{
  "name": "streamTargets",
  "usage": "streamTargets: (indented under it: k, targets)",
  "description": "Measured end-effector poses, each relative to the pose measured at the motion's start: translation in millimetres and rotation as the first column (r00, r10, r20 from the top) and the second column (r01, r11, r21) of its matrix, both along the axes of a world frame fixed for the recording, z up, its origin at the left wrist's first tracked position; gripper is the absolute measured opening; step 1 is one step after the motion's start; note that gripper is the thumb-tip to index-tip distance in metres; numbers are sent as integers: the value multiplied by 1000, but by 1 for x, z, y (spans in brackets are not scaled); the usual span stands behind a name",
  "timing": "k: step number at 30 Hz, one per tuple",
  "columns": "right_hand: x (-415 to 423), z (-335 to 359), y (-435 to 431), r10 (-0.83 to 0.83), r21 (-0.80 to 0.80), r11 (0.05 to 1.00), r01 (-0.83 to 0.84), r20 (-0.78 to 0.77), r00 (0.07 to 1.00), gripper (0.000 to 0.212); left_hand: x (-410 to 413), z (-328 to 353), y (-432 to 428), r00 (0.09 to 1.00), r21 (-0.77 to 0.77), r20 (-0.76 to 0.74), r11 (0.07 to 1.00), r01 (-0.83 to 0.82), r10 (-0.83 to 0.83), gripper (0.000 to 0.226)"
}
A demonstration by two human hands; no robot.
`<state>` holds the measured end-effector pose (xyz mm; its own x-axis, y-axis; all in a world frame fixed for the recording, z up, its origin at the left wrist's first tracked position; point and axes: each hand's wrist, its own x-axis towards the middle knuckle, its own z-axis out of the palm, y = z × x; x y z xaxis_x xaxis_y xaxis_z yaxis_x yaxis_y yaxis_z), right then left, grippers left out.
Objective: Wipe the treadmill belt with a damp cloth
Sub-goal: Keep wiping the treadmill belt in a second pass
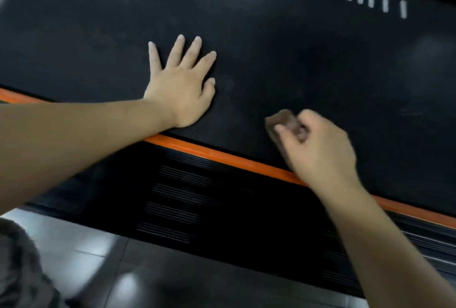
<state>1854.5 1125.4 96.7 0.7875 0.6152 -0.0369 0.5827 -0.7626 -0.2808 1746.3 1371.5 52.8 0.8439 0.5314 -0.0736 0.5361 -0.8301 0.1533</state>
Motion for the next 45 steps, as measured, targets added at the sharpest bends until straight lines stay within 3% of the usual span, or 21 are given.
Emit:
streamTargets:
  k: [3,5,8,13,14,17,18,22,23,26,27,31,32,34,36,37,40,41,43,45]
  targets:
    - [-2,1,16,-271,1,962,271,67,960,34,1,4,6,996,-33,-82,999,35,-38,63]
    - [-31,-6,50,-212,22,977,211,117,970,25,-3,9,18,983,-31,-116,989,142,-145,66]
    - [-50,-13,104,-86,116,990,82,28,996,28,-26,16,67,932,21,-65,933,358,-356,67]
    - [-28,-13,163,-347,117,937,330,187,919,26,-90,7,164,941,8,-80,944,329,-328,80]
    - [-42,-15,180,-283,129,956,263,180,942,25,-96,5,170,935,5,-78,938,346,-345,80]
    - [-84,-22,210,153,109,980,-168,134,979,22,-101,0,174,930,15,-3,929,369,-369,74]
    - [-80,-20,209,180,87,977,-194,142,973,23,-101,-1,174,931,2,24,931,365,-365,72]
    - [-56,-14,204,-225,151,967,204,135,965,30,-99,-3,176,929,-16,67,930,367,-365,71]
    - [-69,-16,210,-190,167,972,166,136,972,30,-99,-2,176,928,-18,75,930,368,-366,71]
    - [-113,-21,223,142,149,977,-155,94,985,32,-101,-3,177,924,-31,106,927,373,-368,68]
    - [-110,-19,220,168,128,975,-181,106,980,33,-102,-3,178,924,-53,118,927,372,-364,65]
    - [-74,-14,221,-216,114,973,199,168,962,34,-99,-1,181,919,-205,241,910,362,-311,50]
    - [-80,-17,228,-228,134,969,206,174,958,32,-98,0,185,918,-248,269,900,360,-293,47]
    - [-110,-22,244,-44,137,990,20,172,984,31,-103,4,199,913,-260,252,887,382,-320,48]
    - [-123,-22,249,150,126,978,-166,129,980,31,-115,4,217,897,-171,178,885,434,-405,57]
    - [-115,-20,250,138,107,982,-155,154,978,30,-122,4,224,894,-134,143,887,442,-424,62]
    - [-85,-14,265,-183,121,979,164,175,967,30,-142,2,235,929,-66,66,927,369,-365,76]
    - [-89,-17,274,-190,117,979,169,190,963,28,-146,2,238,941,-49,43,940,337,-335,80]
    - [-117,-23,292,19,118,992,-41,183,983,27,-153,0,243,954,-23,24,954,300,-300,82]
    - [-135,-23,297,278,132,947,-293,118,953,30,-157,-1,248,955,-26,33,955,296,-295,80]
